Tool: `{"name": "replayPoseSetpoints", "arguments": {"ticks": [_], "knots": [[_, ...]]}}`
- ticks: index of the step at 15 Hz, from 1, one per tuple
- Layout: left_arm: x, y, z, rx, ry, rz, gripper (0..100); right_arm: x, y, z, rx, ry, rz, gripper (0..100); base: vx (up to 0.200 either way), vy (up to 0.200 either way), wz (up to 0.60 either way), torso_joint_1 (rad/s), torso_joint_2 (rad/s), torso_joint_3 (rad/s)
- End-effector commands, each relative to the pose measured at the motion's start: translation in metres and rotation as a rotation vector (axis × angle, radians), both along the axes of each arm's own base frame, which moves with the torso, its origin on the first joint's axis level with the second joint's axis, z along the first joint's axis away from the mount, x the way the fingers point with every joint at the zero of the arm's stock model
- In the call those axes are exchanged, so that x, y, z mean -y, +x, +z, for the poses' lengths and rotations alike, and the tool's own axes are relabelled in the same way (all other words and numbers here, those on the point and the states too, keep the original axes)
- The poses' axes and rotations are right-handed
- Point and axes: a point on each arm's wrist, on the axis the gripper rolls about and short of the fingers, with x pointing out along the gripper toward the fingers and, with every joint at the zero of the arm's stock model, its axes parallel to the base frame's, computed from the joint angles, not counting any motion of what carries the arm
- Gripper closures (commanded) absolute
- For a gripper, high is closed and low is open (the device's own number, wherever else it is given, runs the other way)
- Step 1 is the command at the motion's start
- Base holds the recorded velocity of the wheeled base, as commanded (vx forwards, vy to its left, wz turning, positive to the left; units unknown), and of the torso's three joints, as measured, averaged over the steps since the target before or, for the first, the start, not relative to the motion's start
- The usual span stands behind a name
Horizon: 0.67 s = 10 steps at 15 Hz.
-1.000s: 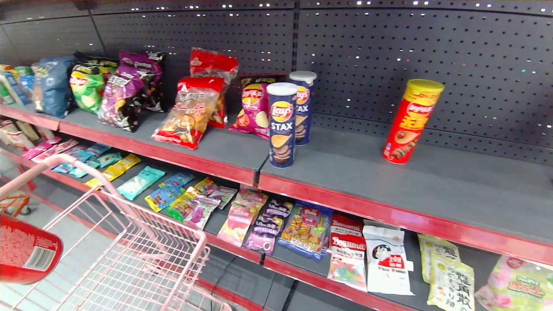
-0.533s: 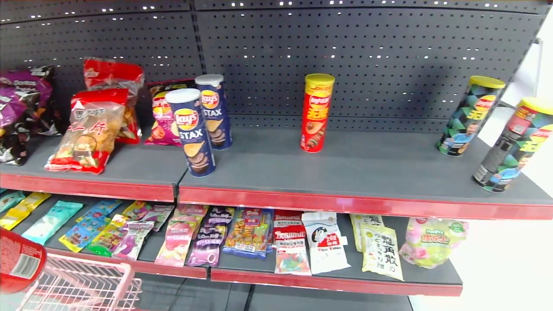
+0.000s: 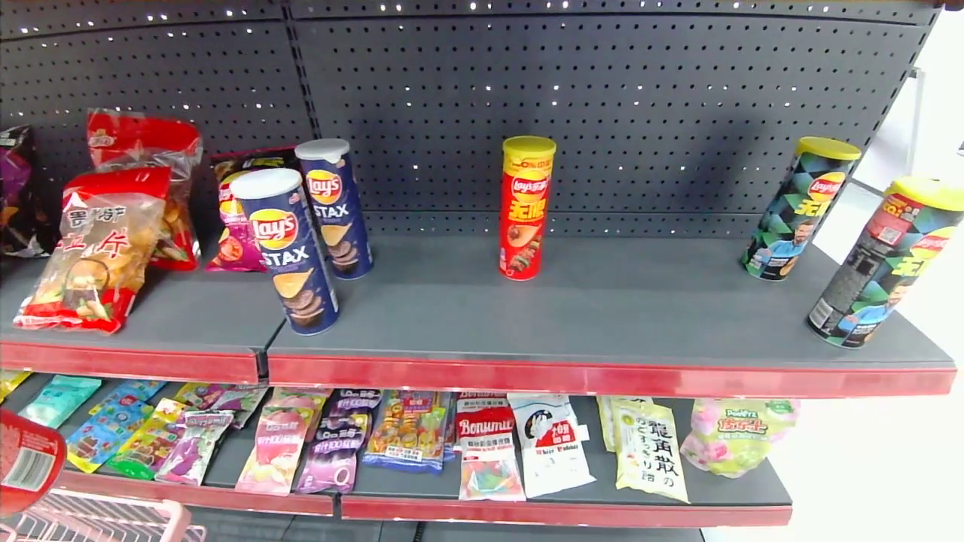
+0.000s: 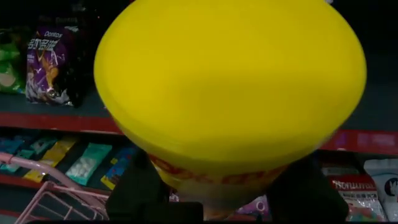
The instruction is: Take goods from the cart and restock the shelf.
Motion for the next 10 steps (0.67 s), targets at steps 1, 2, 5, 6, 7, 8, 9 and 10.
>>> {"name": "replayPoseSetpoints", "arguments": {"ticks": [1, 2, 5, 6, 7, 8, 9, 10], "knots": [[0.0, -0.002, 0.0, 0.012, 0.001, -0.004, 100, 0.0, 0.0, 0.0, 0.0, 0.003, 0.001, 0, 0.2, -0.2, 0.0, 0.022, 0.0, -0.007], [0.0, -0.005, 0.0, 0.019, 0.003, -0.005, 100, 0.0, 0.0, 0.0, 0.0, 0.003, 0.002, 0, 0.0, 0.0, 0.0, 0.0, 0.0, 0.0], [0.002, -0.022, -0.004, 0.041, 0.011, -0.074, 100, 0.0, 0.0, 0.0, 0.0, 0.0, 0.002, 0, 0.0, 0.0, 0.0, 0.0, 0.0, 0.0], [0.003, -0.033, -0.009, 0.032, 0.014, -0.103, 100, 0.0, 0.0, 0.0, 0.0, 0.0, 0.004, 0, 0.0, 0.0, 0.0, 0.0, 0.0, 0.0], [0.004, -0.04, -0.012, 0.027, 0.015, -0.117, 100, 0.0, 0.0, 0.0, 0.0, 0.0, 0.002, 0, 0.0, 0.0, 0.0, 0.0, 0.0, 0.0], [0.005, -0.048, -0.014, 0.032, 0.017, -0.138, 100, 0.0, 0.0, 0.0, 0.0, 0.003, 0.002, 0, 0.0, 0.0, 0.0, 0.0, 0.0, 0.0], [0.005, -0.055, -0.015, 0.034, 0.017, -0.153, 100, 0.0, 0.0, 0.0, 0.0, 0.0, 0.002, 0, 0.0, 0.0, 0.0, 0.0, 0.0, 0.0], [0.006, -0.059, -0.019, 0.024, 0.016, -0.166, 100, 0.0, 0.0, 0.0, 0.0, -0.008, 0.005, 0, 0.0, 0.0, 0.0, 0.0, 0.0, 0.0]]}}
